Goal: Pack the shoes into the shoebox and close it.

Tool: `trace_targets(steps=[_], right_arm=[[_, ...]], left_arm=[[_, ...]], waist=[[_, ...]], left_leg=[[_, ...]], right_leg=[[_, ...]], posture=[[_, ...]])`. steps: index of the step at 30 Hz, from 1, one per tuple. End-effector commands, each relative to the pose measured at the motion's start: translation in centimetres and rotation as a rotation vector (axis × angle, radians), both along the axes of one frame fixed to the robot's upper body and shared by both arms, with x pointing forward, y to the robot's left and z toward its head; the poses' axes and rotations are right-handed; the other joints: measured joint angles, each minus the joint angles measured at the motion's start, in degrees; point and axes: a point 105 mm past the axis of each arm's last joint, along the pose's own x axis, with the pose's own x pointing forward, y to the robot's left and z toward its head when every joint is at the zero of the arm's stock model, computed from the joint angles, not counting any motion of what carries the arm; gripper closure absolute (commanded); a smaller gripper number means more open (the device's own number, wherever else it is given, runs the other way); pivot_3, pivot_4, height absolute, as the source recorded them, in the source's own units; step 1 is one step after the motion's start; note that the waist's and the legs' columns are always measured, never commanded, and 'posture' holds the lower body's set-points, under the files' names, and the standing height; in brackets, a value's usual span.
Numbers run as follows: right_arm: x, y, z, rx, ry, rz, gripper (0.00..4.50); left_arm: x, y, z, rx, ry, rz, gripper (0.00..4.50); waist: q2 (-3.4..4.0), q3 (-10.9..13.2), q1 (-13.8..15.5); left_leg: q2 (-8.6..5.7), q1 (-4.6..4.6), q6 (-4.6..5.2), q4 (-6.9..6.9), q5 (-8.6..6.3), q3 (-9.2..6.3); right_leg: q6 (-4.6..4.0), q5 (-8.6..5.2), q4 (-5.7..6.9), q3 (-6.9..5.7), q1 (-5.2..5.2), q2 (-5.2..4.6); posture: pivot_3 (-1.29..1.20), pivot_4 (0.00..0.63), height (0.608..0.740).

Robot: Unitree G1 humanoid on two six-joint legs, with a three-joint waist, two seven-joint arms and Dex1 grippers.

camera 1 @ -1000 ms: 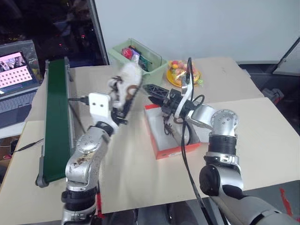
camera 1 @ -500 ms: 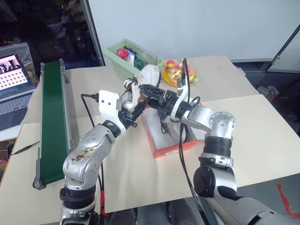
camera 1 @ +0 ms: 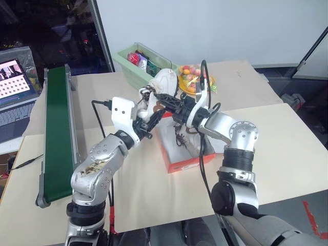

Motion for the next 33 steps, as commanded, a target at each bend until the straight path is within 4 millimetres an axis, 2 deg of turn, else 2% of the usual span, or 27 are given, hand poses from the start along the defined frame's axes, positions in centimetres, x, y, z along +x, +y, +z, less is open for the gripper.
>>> trace_targets(steps=[1,4,7,9,11,13,16,20,22,25,29,33], right_arm=[[-0.6,0.5,2.1,0.029,-0.081,0.028,3.6],[-0.5,0.3,2.1,0.041,-0.077,0.015,3.6],[-0.4,0.1,2.3,0.058,-0.081,0.002,3.65],[-0.3,-0.2,2.6,0.076,-0.087,-0.026,3.65],[-0.1,-0.4,2.8,0.089,-0.092,-0.056,3.65],[0.9,-1.8,3.7,0.089,-0.13,-0.176,3.65],[2.1,-4.6,6.1,-0.035,-0.317,-0.386,3.65],[2.1,-5.3,8.2,-0.223,-0.495,-0.431,3.65],[2.3,-5.2,8.2,-0.341,-0.511,-0.383,3.65],[2.2,-5.2,7.0,-0.557,-0.48,-0.257,3.65],[1.6,-5.9,5.5,-0.72,-0.298,-0.086,3.65],[0.9,-6.1,5.1,-0.762,-0.198,0.008,3.65]], left_arm=[[-0.4,-0.7,1.1,0.015,-0.068,-0.036,2.19],[-0.5,-0.6,1.1,0.028,-0.088,-0.033,2.19],[-0.7,-0.8,1.0,0.058,-0.113,-0.054,1.4],[-0.8,-0.8,0.9,0.094,-0.126,-0.05,0.58],[-0.9,-0.7,0.9,0.103,-0.137,-0.048,0.04],[-1.1,0.0,0.8,0.107,-0.146,-0.034,0.04],[-1.5,1.9,0.7,0.121,-0.146,-0.018,0.04],[-2.6,3.4,-0.3,0.193,-0.111,-0.062,0.04],[-3.3,3.7,-0.9,0.232,-0.087,-0.1,0.04],[-3.9,4.1,-1.8,0.294,-0.065,-0.148,0.04],[-4.4,3.6,-2.8,0.358,-0.064,-0.233,0.04],[-4.5,3.0,-3.1,0.359,-0.07,-0.264,0.04]], waist=[[0.0,0.0,0.01],[0.0,0.0,0.02],[0.0,0.0,0.02],[0.0,0.0,0.01],[0.0,0.0,-0.01],[0.01,0.0,-0.04],[0.02,0.0,0.05],[0.03,0.01,0.19],[0.04,0.01,-0.16],[0.06,0.02,-0.87],[0.06,0.02,-0.54],[0.07,0.02,-0.02]], left_leg=[[0.0,0.0,0.0,0.0,0.0,0.0],[0.0,-0.01,0.0,0.0,0.0,0.0],[0.0,0.0,0.0,0.0,0.0,0.0],[0.0,0.0,0.0,0.0,0.0,0.0],[0.0,0.0,0.0,0.0,0.0,0.0],[0.0,0.0,0.0,-0.01,0.0,0.0],[0.0,0.0,0.0,-0.01,0.0,0.01],[-0.04,-0.03,0.0,0.0,0.0,0.02],[-0.01,0.0,0.0,-0.04,0.0,0.03],[0.07,0.03,0.03,-0.09,-0.01,0.14],[0.12,0.03,0.08,-0.05,-0.05,0.14],[0.11,0.02,0.13,-0.06,-0.07,0.17]], right_leg=[[0.0,0.0,0.0,0.0,0.0,0.0],[0.0,0.0,-0.01,0.0,0.0,0.0],[0.0,0.0,-0.01,0.0,0.0,0.0],[0.0,0.0,-0.01,0.0,-0.01,0.0],[0.0,0.0,-0.01,0.0,0.0,0.0],[0.0,0.0,0.0,0.01,0.0,0.0],[0.0,0.0,0.0,0.0,-0.03,0.01],[0.01,0.0,-0.02,-0.02,-0.04,-0.01],[0.01,0.0,-0.06,-0.02,-0.04,0.0],[0.0,0.0,-0.04,0.05,-0.06,0.04],[0.0,0.0,-0.2,0.02,0.0,0.07],[-0.01,0.01,-0.28,0.01,0.02,0.05]], posture=[[0.0,0.15,0.74],[0.0,0.15,0.74],[0.0,0.15,0.74],[0.0,0.15,0.74],[0.0,0.15,0.74],[0.0,0.15,0.74],[0.0,0.15,0.74],[0.0,0.15,0.74],[0.0,0.15,0.74],[0.0,0.15,0.74],[0.0,0.15,0.74],[0.0,0.15,0.74]])
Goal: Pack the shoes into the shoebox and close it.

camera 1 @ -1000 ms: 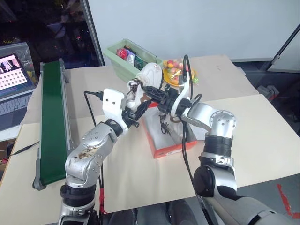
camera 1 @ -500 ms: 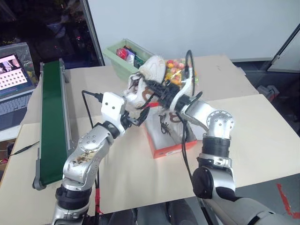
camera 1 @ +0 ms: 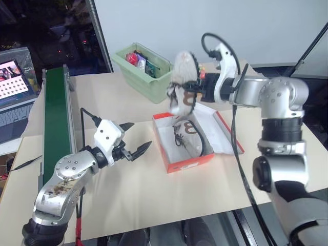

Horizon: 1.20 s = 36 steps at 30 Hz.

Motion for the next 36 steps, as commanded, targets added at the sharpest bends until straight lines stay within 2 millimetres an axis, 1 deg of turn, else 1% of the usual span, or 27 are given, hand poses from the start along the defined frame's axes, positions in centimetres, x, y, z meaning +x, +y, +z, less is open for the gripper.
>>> trace_targets(steps=[1,5,10,13,16,26,29,33,35,36], right_arm=[[-1.0,0.3,0.8,-0.042,0.066,0.064,3.65],[-1.6,0.7,-1.4,-0.114,0.198,0.094,3.65],[-1.9,0.8,-3.2,-0.166,0.279,0.107,3.65],[-1.6,0.8,-4.9,-0.202,0.31,0.102,3.65],[-1.1,1.5,-6.5,-0.206,0.346,0.112,3.65],[-0.3,2.7,-11.3,-0.231,0.482,0.112,3.65],[0.0,2.7,-12.2,-0.256,0.474,0.113,3.65],[0.6,2.7,-12.2,-0.263,0.453,0.105,3.65],[0.9,2.8,-11.4,-0.237,0.436,0.1,2.91],[1.0,3.0,-11.0,-0.226,0.429,0.101,2.68]], left_arm=[[-0.4,-1.0,0.3,-0.007,-0.031,-0.047,0.04],[-0.7,-1.6,0.2,-0.026,-0.029,-0.063,0.04],[-1.0,-2.0,0.1,-0.026,-0.029,-0.07,0.04],[-1.1,-2.1,0.3,-0.035,-0.035,-0.065,0.04],[-1.1,-2.2,0.3,-0.047,-0.037,-0.053,0.04],[-1.1,-2.3,0.4,-0.043,-0.039,-0.051,0.04],[-1.2,-2.3,0.4,-0.041,-0.041,-0.052,0.04],[-1.0,-2.3,0.4,-0.039,-0.043,-0.051,0.04],[-1.1,-2.4,0.4,-0.038,-0.043,-0.052,0.0],[-1.1,-2.4,0.4,-0.039,-0.043,-0.053,0.0]], waist=[[0.0,0.0,0.13],[0.0,0.0,0.25],[0.0,0.0,0.24],[0.0,0.0,0.25],[0.0,0.0,0.14],[0.0,0.0,0.23],[0.0,0.0,0.23],[0.01,-0.01,0.21],[0.01,-0.01,0.2],[0.01,-0.01,0.19]], left_leg=[[0.02,0.0,0.01,0.01,0.0,0.0],[0.03,-0.05,0.04,0.02,-0.02,0.0],[0.04,-0.07,0.04,0.02,-0.03,0.0],[0.02,-0.07,0.04,0.04,-0.03,0.01],[0.02,-0.05,0.04,0.05,-0.02,0.01],[0.02,-0.04,0.03,0.06,-0.02,0.02],[0.01,-0.05,0.02,0.07,-0.02,0.02],[0.01,-0.04,0.02,0.07,-0.01,0.02],[0.01,-0.04,0.01,0.07,-0.01,0.02],[0.01,-0.04,0.01,0.07,-0.01,0.01]], right_leg=[[0.0,0.0,0.01,0.0,0.0,0.01],[0.0,0.0,0.08,-0.02,0.0,0.01],[0.0,0.0,0.1,-0.02,-0.03,0.01],[0.0,0.0,0.09,-0.02,-0.03,0.0],[0.0,0.0,0.08,-0.02,-0.02,0.0],[0.0,0.01,0.16,0.0,-0.04,0.01],[0.0,0.01,0.16,0.0,-0.04,0.0],[0.0,0.01,0.18,0.0,-0.05,0.01],[0.0,0.01,0.18,0.0,-0.05,0.01],[0.0,0.01,0.19,0.0,-0.05,0.0]], posture=[[0.0,0.15,0.74],[0.0,0.15,0.74],[0.0,0.15,0.74],[0.0,0.15,0.74],[0.0,0.15,0.74],[0.0,0.15,0.74],[0.0,0.15,0.74],[0.0,0.15,0.74],[0.0,0.15,0.74],[0.0,0.15,0.74]])
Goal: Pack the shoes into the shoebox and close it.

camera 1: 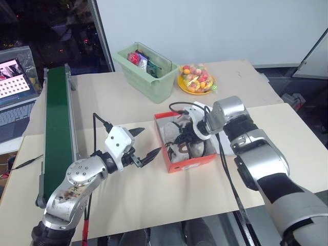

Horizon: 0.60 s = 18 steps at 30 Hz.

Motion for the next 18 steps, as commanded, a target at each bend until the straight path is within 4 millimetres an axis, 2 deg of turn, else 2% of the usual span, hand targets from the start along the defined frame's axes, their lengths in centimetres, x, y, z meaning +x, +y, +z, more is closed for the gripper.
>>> trace_targets(steps=[1,2,3,6,7,11,14,16,18], right_arm=[[1.1,0.9,3.4,0.063,-0.093,0.009,2.36],[1.2,1.0,3.9,0.068,-0.103,0.008,1.97],[1.2,1.0,4.3,0.068,-0.112,0.007,1.81],[1.3,1.2,5.4,0.073,-0.136,0.009,0.65],[1.3,1.2,6.0,0.087,-0.145,0.008,0.45],[1.2,1.0,8.9,0.128,-0.233,0.008,0.45],[1.1,0.2,11.7,0.204,-0.395,0.002,0.45],[-0.1,-1.1,12.9,0.257,-0.517,0.022,0.45],[-1.9,-2.6,12.8,0.26,-0.617,0.058,0.45]], left_arm=[[-0.4,-0.5,1.0,-0.002,-0.05,-0.022,0.0],[-0.4,-0.5,1.0,-0.002,-0.05,-0.024,0.0],[-0.4,-0.5,1.0,-0.001,-0.049,-0.025,0.0],[-0.3,-0.6,1.0,-0.003,-0.05,-0.029,0.0],[-0.2,-0.7,1.0,-0.004,-0.051,-0.031,0.0],[0.0,-0.8,1.0,-0.003,-0.058,-0.039,0.0],[0.2,-0.9,0.9,-0.004,-0.056,-0.05,0.0],[0.1,-1.1,0.7,-0.009,-0.047,-0.067,0.0],[0.0,-1.2,0.5,-0.006,-0.039,-0.083,0.0]], waist=[[0.0,0.0,0.0],[0.0,0.0,0.0],[0.0,0.0,-0.02],[0.01,-0.01,0.0],[0.01,-0.01,0.02],[0.01,-0.01,0.06],[0.01,-0.01,0.07],[0.01,-0.01,0.28],[0.0,-0.01,0.69]], left_leg=[[0.0,0.0,0.0,0.0,0.0,0.0],[0.0,0.0,0.0,0.0,0.0,-0.01],[0.0,0.0,0.0,0.0,0.0,-0.01],[0.01,0.02,0.0,-0.01,0.0,0.0],[0.0,0.02,0.0,-0.01,0.0,0.0],[0.0,-0.02,0.0,0.01,0.0,-0.01],[0.0,-0.03,0.0,0.0,0.0,-0.01],[0.01,-0.03,0.0,-0.01,0.0,-0.02],[0.01,-0.05,0.02,-0.01,-0.02,-0.04]], right_leg=[[0.0,0.0,0.0,0.0,0.0,0.0],[0.0,0.0,0.0,0.0,0.0,0.0],[0.0,0.0,0.0,0.0,0.0,0.0],[0.0,0.0,0.01,0.0,0.0,0.01],[0.0,0.0,0.01,0.0,0.0,0.01],[0.0,0.0,0.05,0.0,-0.02,0.0],[0.0,0.0,0.04,-0.01,-0.02,0.0],[0.0,0.0,0.04,-0.03,-0.01,0.0],[0.01,0.0,0.01,-0.09,0.02,-0.02]], posture=[[0.0,0.15,0.74],[0.0,0.15,0.74],[0.0,0.15,0.74],[0.0,0.15,0.74],[0.0,0.15,0.74],[0.0,0.15,0.74],[0.0,0.15,0.74],[0.0,0.15,0.74],[0.0,0.15,0.74]])
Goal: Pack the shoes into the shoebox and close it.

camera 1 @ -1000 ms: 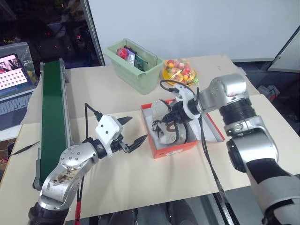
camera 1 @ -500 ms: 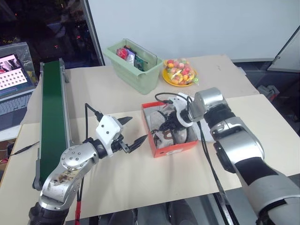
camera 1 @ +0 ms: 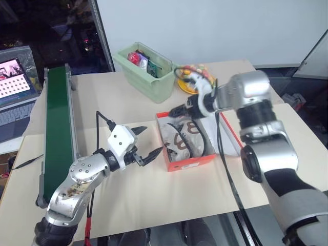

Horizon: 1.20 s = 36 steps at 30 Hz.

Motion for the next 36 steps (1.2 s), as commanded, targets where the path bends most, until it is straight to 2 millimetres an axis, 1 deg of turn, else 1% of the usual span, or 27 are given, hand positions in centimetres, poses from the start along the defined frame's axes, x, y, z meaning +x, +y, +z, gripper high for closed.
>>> trace_targets(steps=[1,2,3,4,5,7,8,9,10,12,13,14,15,16,17,18,20,21,23,24,26,28,32,36], right_arm=[[-3.3,-2.3,1.4,0.009,-0.215,0.049,0.45],[-4.2,-3.1,0.8,0.009,-0.22,0.049,0.45],[-5.5,-4.2,-0.1,0.004,-0.228,0.04,0.7],[-6.3,-4.9,-0.6,-0.001,-0.234,0.033,0.95],[-7.9,-5.7,-1.4,0.019,-0.225,0.03,1.13],[-11.0,-6.8,-3.1,0.102,-0.181,0.015,1.8],[-12.3,-7.2,-4.1,0.105,-0.172,0.009,2.18],[-13.4,-7.6,-5.0,0.081,-0.169,0.002,2.4],[-14.3,-8.2,-6.4,0.036,-0.147,-0.021,2.85],[-15.6,-9.0,-8.2,-0.014,-0.104,-0.062,3.54],[-15.9,-9.2,-8.7,-0.022,-0.095,-0.072,3.77],[-16.1,-9.1,-8.9,-0.007,-0.09,-0.072,4.15],[-16.2,-9.2,-9.6,0.018,-0.071,-0.088,4.48],[-16.2,-9.3,-10.1,0.036,-0.058,-0.1,4.48],[-16.3,-9.4,-10.4,0.047,-0.051,-0.108,4.48],[-15.9,-10.0,-11.9,-0.039,-0.035,-0.144,4.48],[-14.9,-11.6,-15.3,-0.221,0.003,-0.252,4.48],[-14.4,-12.2,-16.5,-0.275,0.004,-0.299,4.48],[-13.9,-12.5,-17.3,-0.303,-0.007,-0.337,4.48],[-13.1,-13.7,-18.4,-0.307,-0.005,-0.445,4.48],[-12.5,-15.1,-19.9,-0.305,0.012,-0.587,4.48],[-12.1,-15.6,-20.5,-0.247,0.014,-0.668,4.48],[-11.2,-16.0,-21.1,-0.121,0.006,-0.787,4.48],[-10.0,-16.4,-21.4,-0.048,0.001,-0.88,4.48]], left_arm=[[-0.4,-0.3,0.4,-0.004,-0.027,-0.045,0.0],[-0.4,-0.3,0.4,-0.001,-0.025,-0.046,0.0],[-0.4,-0.2,0.3,0.003,-0.023,-0.05,0.0],[-0.3,-0.2,0.2,0.005,-0.022,-0.052,0.0],[-0.3,-0.2,0.1,0.005,-0.018,-0.055,0.0],[-0.3,-0.2,-0.1,0.008,-0.011,-0.065,0.0],[-0.3,-0.3,-0.2,0.009,-0.007,-0.071,0.0],[-0.3,-0.4,-0.3,0.011,-0.004,-0.078,0.0],[-0.3,-0.5,-0.4,0.009,-0.002,-0.086,0.0],[-0.3,-0.6,-0.4,0.009,-0.001,-0.097,0.0],[-0.2,-0.7,-0.3,0.009,-0.002,-0.099,0.0],[-0.2,-0.7,-0.4,0.008,0.001,-0.105,0.0],[-0.2,-0.8,-0.4,0.011,0.001,-0.114,0.0],[-0.2,-0.9,-0.5,0.014,0.001,-0.12,0.0],[-0.2,-1.0,-0.5,0.016,0.001,-0.124,0.0],[-0.2,-1.1,-0.5,0.015,0.001,-0.13,0.0],[-0.2,-1.2,-0.3,0.012,-0.001,-0.14,0.0],[-0.2,-1.3,-0.3,0.012,-0.003,-0.142,0.0],[-0.2,-1.3,-0.2,0.012,-0.004,-0.143,0.0],[-0.2,-1.2,-0.1,0.014,-0.007,-0.143,0.0],[-0.1,-1.1,0.0,0.017,-0.009,-0.143,0.0],[-0.2,-1.0,-0.1,0.023,-0.011,-0.148,0.0],[-0.5,-0.7,-0.5,0.04,-0.014,-0.163,0.0],[-0.5,-0.6,-0.9,0.055,-0.025,-0.17,0.0]], waist=[[0.0,-0.01,0.33],[0.0,-0.01,0.49],[0.0,-0.01,0.6],[0.0,-0.01,0.8],[0.0,-0.01,0.94],[0.04,-0.03,1.09],[0.08,-0.06,1.15],[0.12,-0.08,1.24],[0.16,-0.1,1.3],[0.18,-0.11,1.29],[0.18,-0.11,1.15],[0.19,-0.11,1.01],[0.2,-0.09,0.79],[0.2,-0.09,0.79],[0.19,-0.09,0.83],[0.19,-0.09,0.86],[0.16,-0.08,0.88],[0.11,-0.07,0.9],[0.15,-0.06,1.0],[0.2,-0.07,1.02],[0.18,-0.09,0.99],[0.13,-0.14,0.9],[0.12,-0.15,1.01],[0.11,-0.15,0.97]], left_leg=[[0.0,-0.01,0.01,0.0,-0.01,0.0],[-0.02,-0.04,0.03,0.03,-0.02,0.0],[-0.04,-0.04,0.03,0.05,-0.02,0.01],[-0.04,-0.04,0.03,0.06,-0.02,0.03],[-0.04,-0.03,0.03,0.06,-0.02,0.05],[-0.02,0.04,0.04,0.06,-0.02,0.12],[0.02,0.07,0.05,0.06,-0.03,0.13],[0.08,0.13,0.07,0.05,-0.04,0.15],[0.1,0.18,0.1,0.05,-0.06,0.17],[0.08,0.48,0.15,0.06,-0.08,0.24],[0.09,0.73,0.18,0.05,-0.1,0.24],[0.1,1.03,0.21,0.06,-0.13,0.32],[0.12,1.21,0.23,0.05,-0.14,0.39],[0.21,1.42,0.24,0.04,-0.15,0.43],[0.33,1.7,0.23,0.03,-0.16,0.43],[0.41,1.85,0.23,0.03,-0.15,0.44],[0.58,2.2,0.23,0.0,-0.17,0.44],[0.62,2.25,0.23,-0.02,-0.18,0.44],[0.59,2.17,0.22,-0.01,-0.18,0.43],[0.55,2.12,0.22,-0.02,-0.18,0.43],[0.54,2.09,0.23,-0.11,-0.19,0.43],[0.57,2.12,0.19,-0.14,-0.26,0.41],[0.65,2.21,0.19,-0.09,-0.28,0.4],[0.67,2.4,0.19,-0.06,-0.28,0.41]], right_leg=[[0.01,0.0,-0.02,-0.01,0.01,0.0],[0.01,0.01,-0.02,-0.01,0.01,-0.02],[0.02,0.01,-0.02,0.0,0.01,-0.05],[0.02,0.01,-0.03,0.0,0.01,-0.05],[0.02,0.01,-0.05,0.01,0.01,-0.05],[0.02,0.01,-0.16,0.06,0.01,-0.04],[0.02,0.01,-0.18,0.06,0.06,0.0],[0.02,0.01,-0.17,0.07,0.13,0.05],[0.03,0.0,-0.18,0.07,0.21,0.05],[0.05,-0.01,-0.27,0.07,0.62,0.05],[0.07,-0.02,-0.35,0.05,0.9,0.05],[0.11,-0.06,-0.39,0.07,1.19,0.05],[0.18,-0.1,-0.48,0.08,1.42,0.05],[0.59,-0.36,-0.69,0.05,1.8,0.08],[0.6,-0.36,-0.88,0.01,2.13,0.18],[0.61,-0.35,-0.95,0.0,2.34,0.24],[0.63,-0.37,-1.02,0.0,2.78,0.26],[0.63,-0.38,-1.09,-0.03,2.85,0.26],[0.64,-0.38,-1.09,-0.02,2.74,0.25],[0.64,-0.37,-1.07,0.03,2.64,0.23],[0.62,-0.36,-1.07,0.05,2.54,0.28],[0.52,-0.31,-1.08,0.07,2.52,0.39],[0.58,-0.35,-1.16,0.08,2.71,0.39],[0.59,-0.35,-1.17,0.09,2.92,0.38]], posture=[[0.0,0.15,0.74],[0.0,0.15,0.74],[0.0,0.15,0.74],[0.0,0.15,0.74],[0.0,0.15,0.74],[0.0,0.15,0.74],[0.0,0.15,0.74],[0.0,0.15,0.74],[0.0,0.15,0.74],[0.0,0.15,0.74],[0.0,0.15,0.74],[0.0,0.15,0.74],[0.0,0.15,0.74],[0.0,0.15,0.74],[0.0,0.15,0.74],[0.0,0.15,0.74],[0.0,0.15,0.74],[0.0,0.15,0.74],[0.0,0.15,0.74],[0.0,0.15,0.74],[0.0,0.15,0.74],[0.0,0.15,0.74],[0.0,0.15,0.74],[0.0,0.15,0.74]])
